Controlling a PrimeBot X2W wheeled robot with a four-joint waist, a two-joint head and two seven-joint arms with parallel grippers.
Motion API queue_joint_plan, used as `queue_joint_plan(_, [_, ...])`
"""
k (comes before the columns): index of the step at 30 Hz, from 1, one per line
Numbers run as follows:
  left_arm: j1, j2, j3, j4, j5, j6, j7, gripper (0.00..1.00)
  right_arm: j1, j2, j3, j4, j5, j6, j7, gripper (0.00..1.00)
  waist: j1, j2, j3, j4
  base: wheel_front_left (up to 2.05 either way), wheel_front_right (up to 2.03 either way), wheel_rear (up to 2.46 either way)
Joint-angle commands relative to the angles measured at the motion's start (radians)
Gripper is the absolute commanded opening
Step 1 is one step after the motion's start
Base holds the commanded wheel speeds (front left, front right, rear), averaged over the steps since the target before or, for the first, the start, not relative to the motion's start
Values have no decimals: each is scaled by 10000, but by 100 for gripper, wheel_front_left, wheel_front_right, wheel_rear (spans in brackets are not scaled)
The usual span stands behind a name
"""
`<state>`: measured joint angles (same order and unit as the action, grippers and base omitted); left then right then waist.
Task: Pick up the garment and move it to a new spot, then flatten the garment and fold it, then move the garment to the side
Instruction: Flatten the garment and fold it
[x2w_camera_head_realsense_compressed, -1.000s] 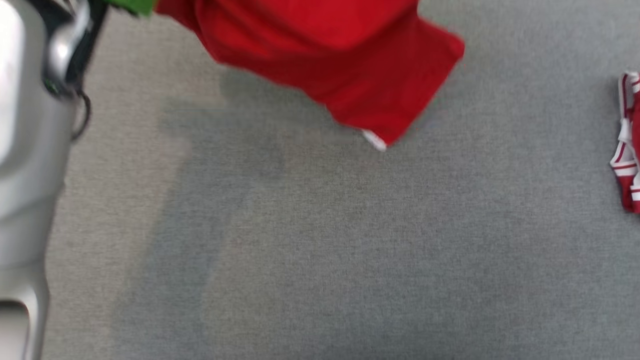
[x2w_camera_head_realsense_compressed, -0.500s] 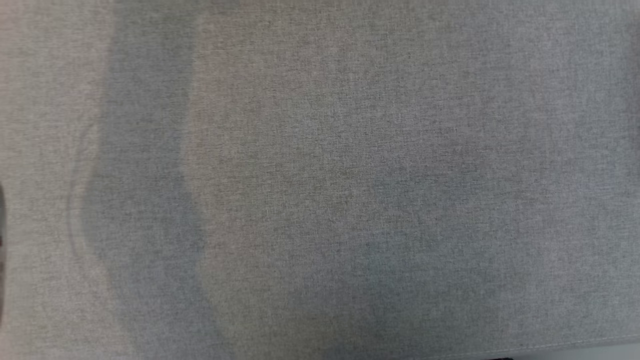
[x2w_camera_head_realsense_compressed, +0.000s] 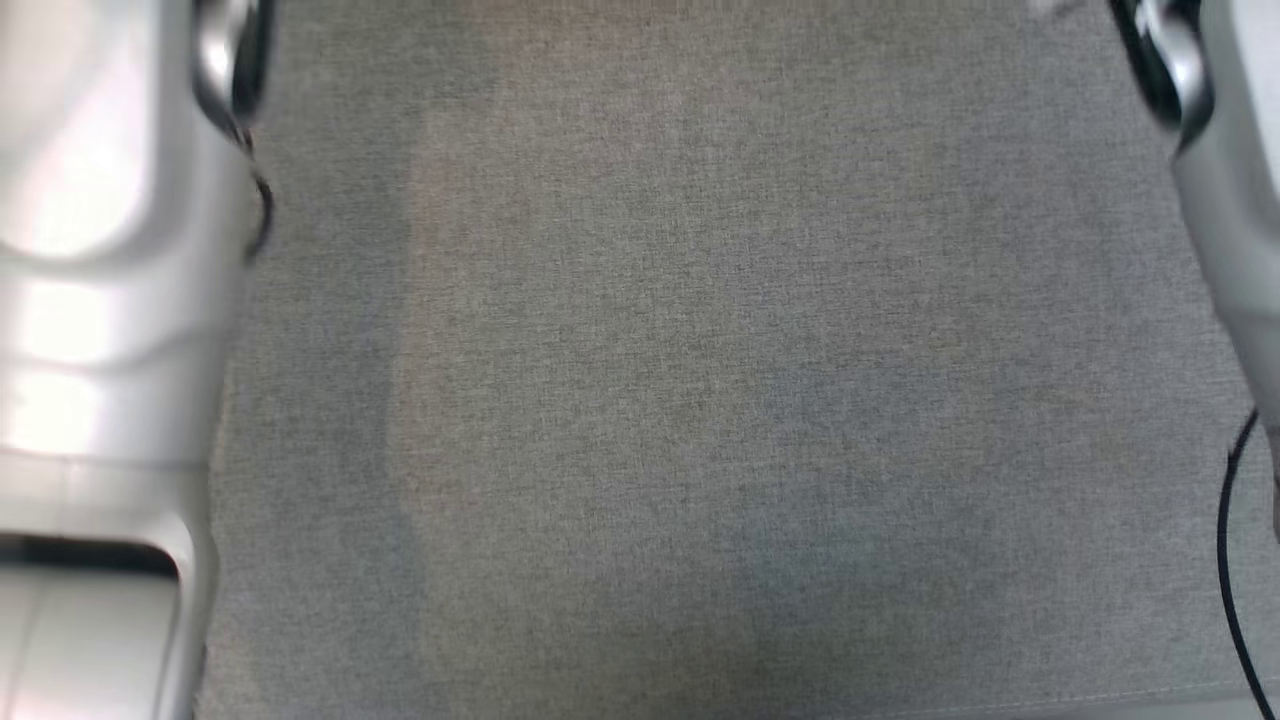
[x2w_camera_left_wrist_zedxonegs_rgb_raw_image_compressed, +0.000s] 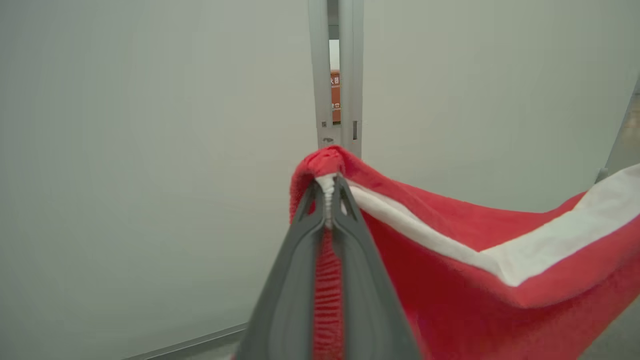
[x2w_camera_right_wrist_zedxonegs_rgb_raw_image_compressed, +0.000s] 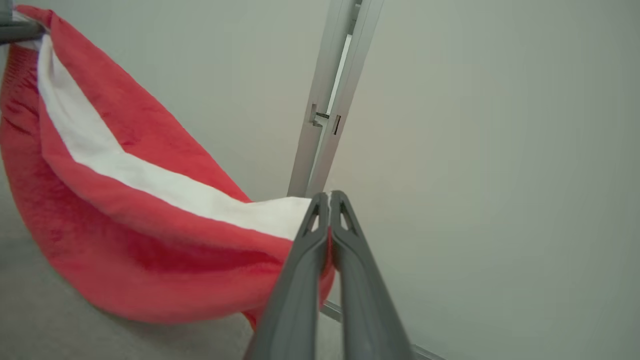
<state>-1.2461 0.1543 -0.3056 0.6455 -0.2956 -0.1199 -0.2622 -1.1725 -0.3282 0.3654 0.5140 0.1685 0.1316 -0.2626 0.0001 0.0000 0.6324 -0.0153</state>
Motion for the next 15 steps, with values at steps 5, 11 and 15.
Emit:
queue_joint_plan(5, [2361,129,-422,-540,225,-87,-30,0,1956,-531,92,-399,643,-21,-24,0,-1,0,-1093,366,0,0,0])
queue_joint_plan(11, [4551,237,-950,-1166,192,-103,-30,0,3683,-1257,789,-834,1403,-21,-24,0,-1,0,-1947,536,0,0,0])
queue_joint_plan(15, [5535,409,-1432,-1386,199,-104,-32,0,4566,-1649,1148,-1018,1873,-21,-24,0,-1,0,-2426,620,0,0,0])
